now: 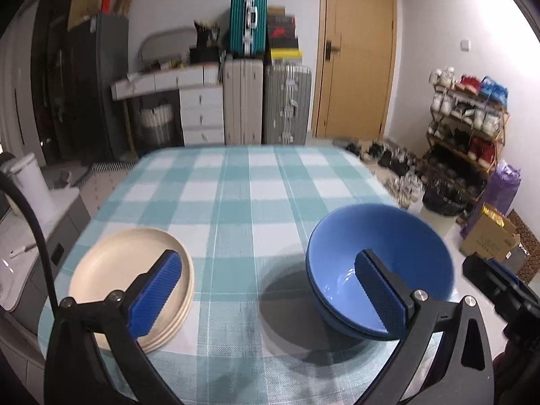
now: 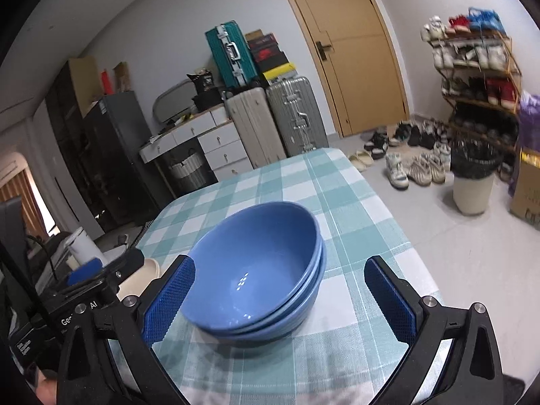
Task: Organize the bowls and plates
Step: 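Close both grippers on opposite sides of the nested bowl stack's rim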
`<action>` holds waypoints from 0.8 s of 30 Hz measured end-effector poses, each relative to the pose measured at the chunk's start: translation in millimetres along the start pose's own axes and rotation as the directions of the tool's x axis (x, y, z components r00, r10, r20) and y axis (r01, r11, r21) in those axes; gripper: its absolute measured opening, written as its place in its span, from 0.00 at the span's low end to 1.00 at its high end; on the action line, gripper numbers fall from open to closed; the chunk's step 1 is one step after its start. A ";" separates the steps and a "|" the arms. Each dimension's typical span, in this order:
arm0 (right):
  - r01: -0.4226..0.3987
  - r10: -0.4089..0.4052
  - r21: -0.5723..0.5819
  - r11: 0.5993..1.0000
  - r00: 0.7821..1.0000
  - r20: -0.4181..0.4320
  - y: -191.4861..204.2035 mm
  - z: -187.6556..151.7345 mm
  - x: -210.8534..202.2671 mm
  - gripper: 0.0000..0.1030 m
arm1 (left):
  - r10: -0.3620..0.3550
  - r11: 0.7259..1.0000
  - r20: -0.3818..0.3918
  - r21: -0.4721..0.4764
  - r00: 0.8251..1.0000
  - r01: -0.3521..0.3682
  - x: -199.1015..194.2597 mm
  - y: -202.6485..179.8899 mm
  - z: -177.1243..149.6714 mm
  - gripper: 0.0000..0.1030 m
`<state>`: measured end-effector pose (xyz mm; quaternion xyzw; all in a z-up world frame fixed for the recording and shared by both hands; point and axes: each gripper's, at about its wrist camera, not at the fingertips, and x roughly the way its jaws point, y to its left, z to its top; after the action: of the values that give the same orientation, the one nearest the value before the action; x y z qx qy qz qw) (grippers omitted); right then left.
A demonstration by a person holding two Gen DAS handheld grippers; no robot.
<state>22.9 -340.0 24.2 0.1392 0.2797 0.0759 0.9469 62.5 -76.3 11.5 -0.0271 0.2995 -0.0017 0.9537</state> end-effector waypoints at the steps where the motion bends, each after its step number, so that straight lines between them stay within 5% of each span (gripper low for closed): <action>1: 0.015 -0.015 0.001 1.000 1.000 -0.009 -3.0 3.1 6.6 0.99 | -0.008 1.000 -0.047 0.000 0.999 0.008 10.1 -0.3 3.8 1.00; 5: 0.048 -0.048 0.005 0.999 0.995 -0.090 -13.9 14.9 41.1 0.99 | -0.061 0.998 -0.115 -0.034 0.992 0.057 32.8 -1.0 12.5 1.00; 12: -0.005 0.027 0.102 0.995 0.975 -0.220 -32.3 17.4 85.6 0.99 | -0.065 0.998 -0.279 -0.010 0.958 0.065 81.4 -16.4 19.4 1.00; 18: -0.043 0.106 0.229 0.972 0.956 -0.273 -48.2 11.5 101.7 0.99 | -0.210 0.975 -0.379 -0.154 0.901 0.162 108.5 -8.9 21.2 1.00; 22: -0.039 0.134 0.304 0.952 0.945 -0.297 -59.5 9.3 111.6 0.99 | -0.225 0.972 -0.417 -0.164 0.881 0.171 117.5 -10.3 19.6 1.00; 24: -0.040 0.144 0.318 0.947 0.940 -0.309 -60.6 8.1 115.7 0.97 | -0.263 0.963 -0.448 -0.182 0.854 0.201 122.6 -13.1 15.2 1.00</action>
<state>127.6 -373.8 -46.6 0.2832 0.4348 0.0983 0.8492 172.0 -91.1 -45.4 -0.1229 0.5148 -0.1039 0.8421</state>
